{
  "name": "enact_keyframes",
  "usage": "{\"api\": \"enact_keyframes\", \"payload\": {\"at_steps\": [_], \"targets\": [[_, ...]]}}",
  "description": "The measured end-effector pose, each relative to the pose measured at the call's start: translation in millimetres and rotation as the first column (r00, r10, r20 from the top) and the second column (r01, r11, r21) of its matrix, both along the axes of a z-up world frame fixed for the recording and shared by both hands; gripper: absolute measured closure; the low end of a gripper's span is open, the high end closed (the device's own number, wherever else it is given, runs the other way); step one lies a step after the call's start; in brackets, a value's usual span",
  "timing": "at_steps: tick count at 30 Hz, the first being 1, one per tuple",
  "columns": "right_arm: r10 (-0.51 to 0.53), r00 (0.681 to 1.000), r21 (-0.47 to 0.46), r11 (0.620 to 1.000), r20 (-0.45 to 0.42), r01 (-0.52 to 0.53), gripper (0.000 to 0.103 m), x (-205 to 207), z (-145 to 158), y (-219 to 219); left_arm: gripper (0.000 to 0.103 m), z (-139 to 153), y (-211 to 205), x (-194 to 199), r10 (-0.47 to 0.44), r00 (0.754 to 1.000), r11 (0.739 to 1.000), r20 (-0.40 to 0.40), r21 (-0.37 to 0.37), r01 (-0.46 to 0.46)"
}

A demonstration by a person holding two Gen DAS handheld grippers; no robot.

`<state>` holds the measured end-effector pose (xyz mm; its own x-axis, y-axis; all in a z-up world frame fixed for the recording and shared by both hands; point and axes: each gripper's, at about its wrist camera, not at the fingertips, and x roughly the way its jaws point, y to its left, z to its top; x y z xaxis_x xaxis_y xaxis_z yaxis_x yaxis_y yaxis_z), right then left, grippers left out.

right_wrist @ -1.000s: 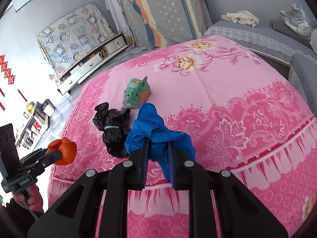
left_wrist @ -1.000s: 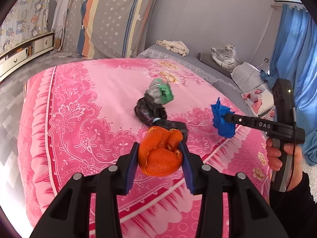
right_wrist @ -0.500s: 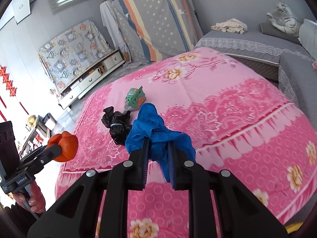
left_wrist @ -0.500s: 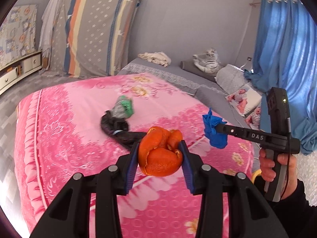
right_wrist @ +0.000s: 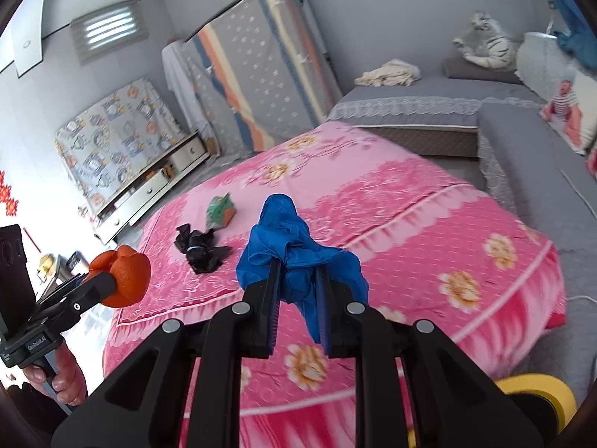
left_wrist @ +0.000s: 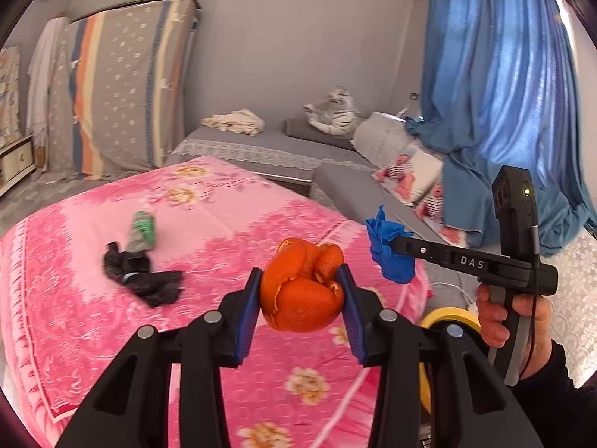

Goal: Collect trash
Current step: 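Lift and carry the orange peel and blue glove with both tools to the yellow bin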

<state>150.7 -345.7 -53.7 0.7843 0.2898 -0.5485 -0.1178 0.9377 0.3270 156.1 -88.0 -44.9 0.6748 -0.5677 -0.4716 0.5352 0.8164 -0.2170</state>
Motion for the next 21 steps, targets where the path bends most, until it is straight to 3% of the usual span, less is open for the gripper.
{"api": "enact_keyframes", "payload": {"at_steps": [11,21], "targets": [[-0.156,0.988,0.029,0.987,0.021,0.156,0.087,-56,-5,-59,0.065,13,-58,-31,-0.139,0.989,0.990,0.047,0.006,0.138],[-0.311,0.950,0.050,0.949,0.024,0.310,0.087,-111,-16,-105,0.065,11,-105,-56,-0.265,0.962,0.964,0.065,0.030,0.263]]}}
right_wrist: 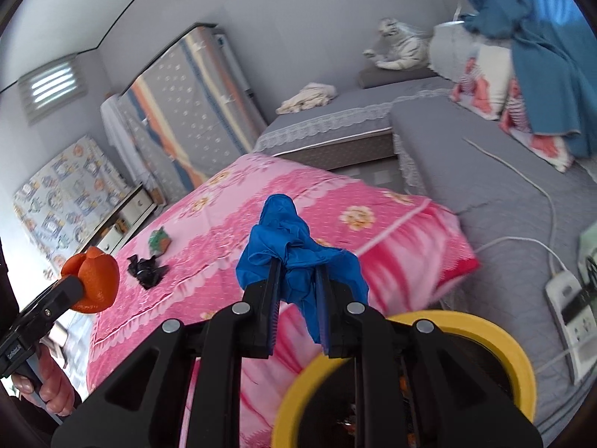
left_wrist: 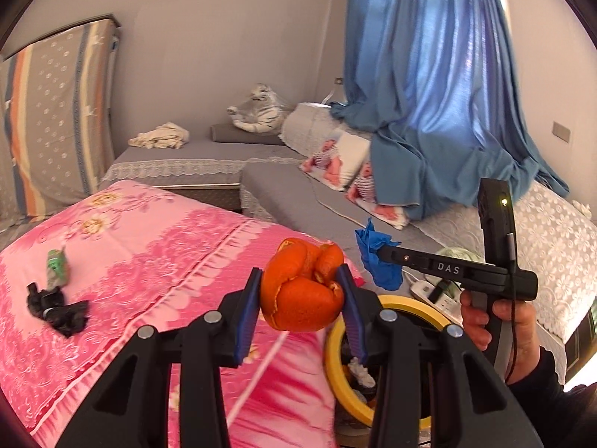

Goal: Collect trash
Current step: 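Lift and carry the orange peel and blue glove with both tools to the yellow bin, then open left tool dropping the orange peel while right tool drops the blue glove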

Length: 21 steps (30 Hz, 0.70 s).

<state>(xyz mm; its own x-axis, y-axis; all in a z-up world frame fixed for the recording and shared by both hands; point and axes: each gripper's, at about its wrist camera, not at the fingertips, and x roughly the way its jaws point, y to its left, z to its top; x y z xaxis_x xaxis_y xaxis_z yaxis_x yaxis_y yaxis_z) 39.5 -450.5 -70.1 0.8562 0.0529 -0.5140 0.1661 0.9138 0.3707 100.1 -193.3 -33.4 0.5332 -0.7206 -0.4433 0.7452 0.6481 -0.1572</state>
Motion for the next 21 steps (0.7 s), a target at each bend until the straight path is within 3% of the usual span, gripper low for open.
{"api": "enact_keyframes", "payload": {"at_steps": [14,21], "targets": [[-0.165,0.986,0.024,0.986,-0.035,0.166,0.087,-57,-32,-44,0.065,-16,-63,-27,-0.151,0.988,0.987,-0.004,0.054,0.151],[-0.230,0.971,0.025,0.972,-0.069,0.232,0.087,-74,-48,-56,0.065,-37,-90,-31,-0.208,0.977,0.974,-0.038,0.078,0.211]]}}
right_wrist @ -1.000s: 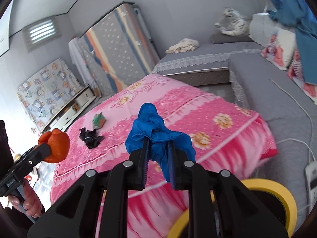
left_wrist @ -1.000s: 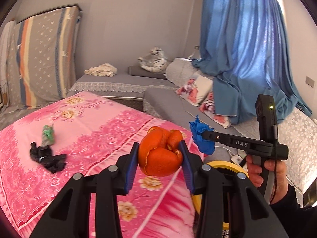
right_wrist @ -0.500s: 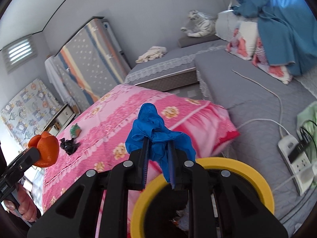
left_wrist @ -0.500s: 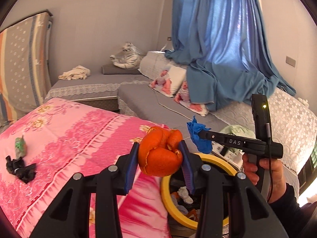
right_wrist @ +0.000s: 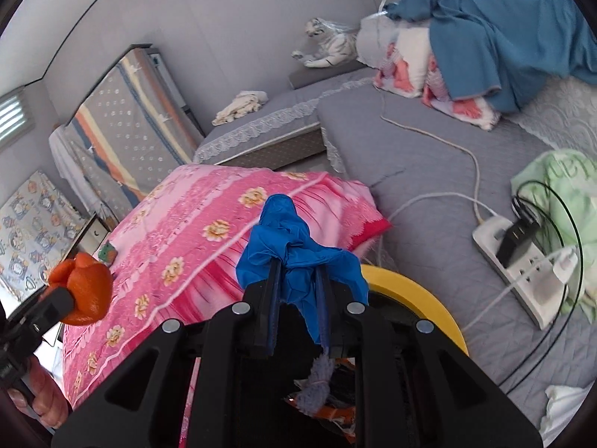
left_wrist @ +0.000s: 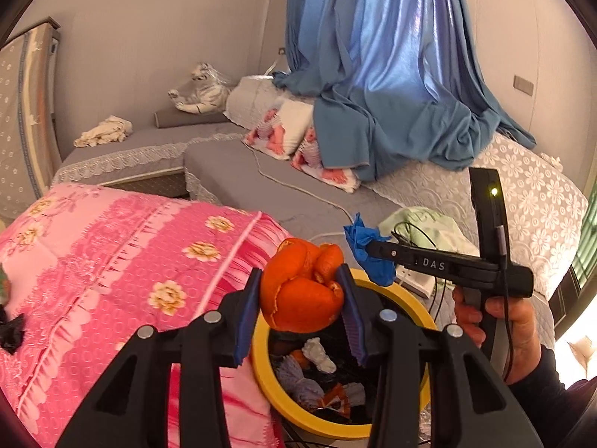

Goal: Collect trash
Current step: 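Open left tool dropping the orange peel while right tool drops the blue glove, then move both open tools back over the black bag and green packet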

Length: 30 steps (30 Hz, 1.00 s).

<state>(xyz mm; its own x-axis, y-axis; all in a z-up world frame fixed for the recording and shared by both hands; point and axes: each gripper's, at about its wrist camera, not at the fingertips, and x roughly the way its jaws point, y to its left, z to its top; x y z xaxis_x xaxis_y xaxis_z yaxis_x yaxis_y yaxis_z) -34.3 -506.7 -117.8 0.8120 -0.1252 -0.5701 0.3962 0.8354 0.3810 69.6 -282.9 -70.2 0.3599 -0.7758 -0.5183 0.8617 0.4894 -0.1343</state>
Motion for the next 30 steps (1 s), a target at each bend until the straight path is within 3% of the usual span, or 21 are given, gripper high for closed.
{"api": "enact_keyframes", "payload": {"at_steps": [6,12,18,20,25,30], "targets": [[-0.025,0.999,0.015,1.000,-0.044,0.026,0.087,-4,-18,-5,0.065,-27,-25,0,-0.045,0.999,0.998,-0.027,0.041,0.046],[-0.043,0.997,0.041,0.998,-0.068,0.046,0.086,-7,-31,-12,0.065,-53,-45,6,-0.075,0.991,0.994,-0.110,0.076,0.083],[-0.056,0.994,0.056,0.996,-0.096,0.062,0.084,-5,-41,-19,0.063,-65,-50,14,-0.078,0.986,0.991,-0.150,0.094,0.093],[-0.063,0.992,0.058,0.996,-0.107,0.069,0.078,-5,-44,-20,0.058,-68,-50,16,-0.070,0.983,0.992,-0.167,0.096,0.087],[-0.084,0.991,0.077,0.993,-0.106,0.092,0.059,-8,-45,-25,0.032,-62,-40,23,-0.026,0.986,0.997,-0.163,0.068,0.037],[-0.082,0.993,0.078,0.993,-0.088,0.089,0.056,-7,-37,-23,0.018,-54,-21,33,0.047,0.987,0.998,-0.156,0.047,-0.040]]}}
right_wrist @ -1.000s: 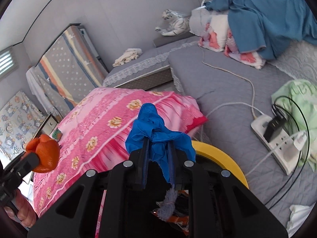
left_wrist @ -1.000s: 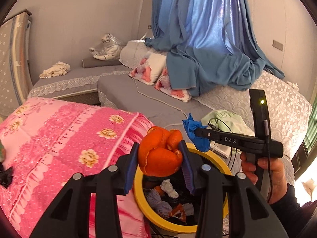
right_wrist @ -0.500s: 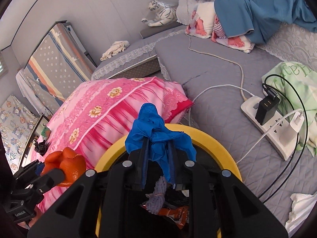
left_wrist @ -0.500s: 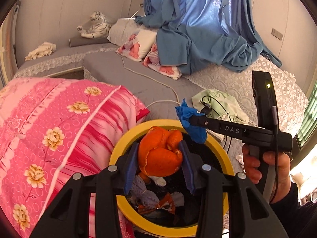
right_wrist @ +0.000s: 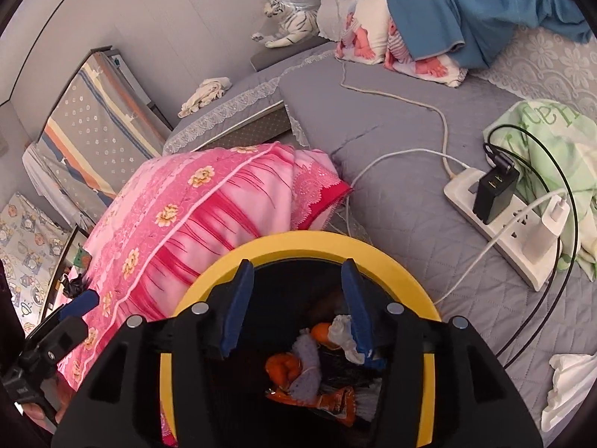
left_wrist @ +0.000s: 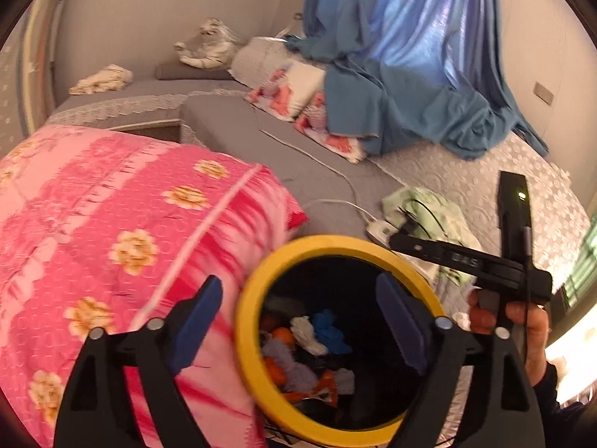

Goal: Collect trash
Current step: 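Move both open tools back over the black bag and green packet, then close left tool on the black plastic bag while right tool grasps the green packet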

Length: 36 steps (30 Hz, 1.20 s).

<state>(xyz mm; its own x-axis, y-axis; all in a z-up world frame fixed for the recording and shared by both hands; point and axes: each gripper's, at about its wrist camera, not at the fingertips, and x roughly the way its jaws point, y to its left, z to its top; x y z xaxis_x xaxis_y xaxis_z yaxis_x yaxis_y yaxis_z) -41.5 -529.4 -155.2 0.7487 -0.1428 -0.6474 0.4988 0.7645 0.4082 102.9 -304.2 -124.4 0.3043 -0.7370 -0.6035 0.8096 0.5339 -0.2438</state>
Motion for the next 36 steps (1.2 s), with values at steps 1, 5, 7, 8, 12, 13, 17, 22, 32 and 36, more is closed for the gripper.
{"api": "enact_keyframes", "payload": {"at_steps": [1,5,7,8,12,13,17,22,32,36], "targets": [[0.012,1.000,-0.008,1.000,0.004,-0.012,0.056,3,3,4,0.017,2,7,4,0.028,1.000,1.000,0.007,-0.004,-0.028],[0.087,0.996,-0.031,0.996,0.025,-0.086,0.055,22,17,21,0.017,10,36,23,0.134,0.991,0.991,0.020,-0.020,-0.134],[0.132,0.991,-0.051,0.990,0.033,-0.130,0.055,36,25,34,0.017,14,55,37,0.197,0.980,0.980,0.023,-0.027,-0.196],[0.158,0.987,-0.061,0.986,0.036,-0.155,0.055,45,30,42,0.017,16,64,42,0.223,0.975,0.975,0.023,-0.030,-0.222],[0.263,0.964,-0.089,0.962,0.041,-0.258,0.055,81,45,73,0.017,24,108,69,0.339,0.941,0.940,0.025,-0.043,-0.337],[0.293,0.955,-0.103,0.952,0.039,-0.287,0.055,93,49,83,0.017,25,120,75,0.369,0.929,0.929,0.025,-0.045,-0.368],[0.408,0.912,-0.124,0.908,0.042,-0.401,0.049,137,64,123,0.017,27,168,99,0.481,0.876,0.877,0.029,-0.040,-0.479],[0.512,0.859,-0.142,0.852,0.025,-0.504,0.049,189,74,167,0.016,24,222,126,0.584,0.811,0.812,0.037,-0.013,-0.584],[0.718,0.696,-0.084,0.693,-0.018,-0.716,0.048,306,85,263,0.016,7,304,171,0.726,0.688,0.688,-0.011,0.013,-0.726],[0.772,0.633,-0.058,0.631,-0.050,-0.774,0.048,349,81,303,0.016,-2,315,185,0.746,0.665,0.666,-0.040,0.028,-0.745]]}}
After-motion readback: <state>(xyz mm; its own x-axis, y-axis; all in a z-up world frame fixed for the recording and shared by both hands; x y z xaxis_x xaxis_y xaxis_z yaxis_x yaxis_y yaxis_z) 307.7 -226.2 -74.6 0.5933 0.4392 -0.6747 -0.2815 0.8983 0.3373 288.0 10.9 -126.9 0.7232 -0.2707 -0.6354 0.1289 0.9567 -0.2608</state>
